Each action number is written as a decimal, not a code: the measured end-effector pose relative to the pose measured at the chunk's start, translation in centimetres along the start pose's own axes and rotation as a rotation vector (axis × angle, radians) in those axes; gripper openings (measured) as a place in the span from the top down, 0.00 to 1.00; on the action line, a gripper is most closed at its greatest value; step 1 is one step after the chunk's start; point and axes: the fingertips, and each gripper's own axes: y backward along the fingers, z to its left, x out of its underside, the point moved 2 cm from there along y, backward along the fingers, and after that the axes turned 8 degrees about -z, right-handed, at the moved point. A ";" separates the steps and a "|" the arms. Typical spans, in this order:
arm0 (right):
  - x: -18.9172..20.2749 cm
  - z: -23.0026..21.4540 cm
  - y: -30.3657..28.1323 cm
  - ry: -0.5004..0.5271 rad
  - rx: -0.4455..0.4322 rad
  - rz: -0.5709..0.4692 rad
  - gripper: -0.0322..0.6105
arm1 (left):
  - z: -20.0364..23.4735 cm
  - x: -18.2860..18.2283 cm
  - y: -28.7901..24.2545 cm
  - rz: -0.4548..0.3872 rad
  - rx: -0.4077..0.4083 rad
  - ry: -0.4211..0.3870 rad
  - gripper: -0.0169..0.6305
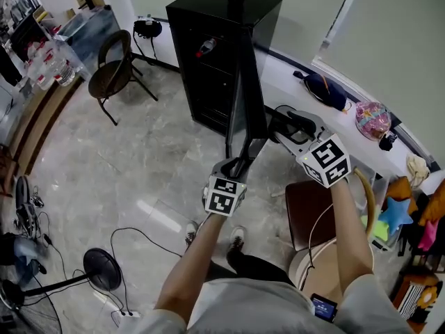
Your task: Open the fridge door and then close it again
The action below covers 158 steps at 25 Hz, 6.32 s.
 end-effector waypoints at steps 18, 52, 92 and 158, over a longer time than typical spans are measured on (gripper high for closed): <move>-4.5 -1.8 -6.0 0.096 -0.133 -0.093 0.60 | 3.2 0.3 1.9 0.013 -0.062 0.066 0.80; -11.0 -0.8 -21.9 0.827 -0.316 0.160 0.62 | 22.5 -0.8 7.7 0.125 -0.075 0.081 0.84; -14.0 -5.2 -36.9 0.684 -0.055 0.340 0.74 | 47.0 -10.2 -1.8 0.079 0.091 0.015 0.83; -13.7 -15.4 -43.3 0.330 0.339 0.308 0.74 | 57.2 -19.0 -19.6 0.171 0.365 -0.108 0.82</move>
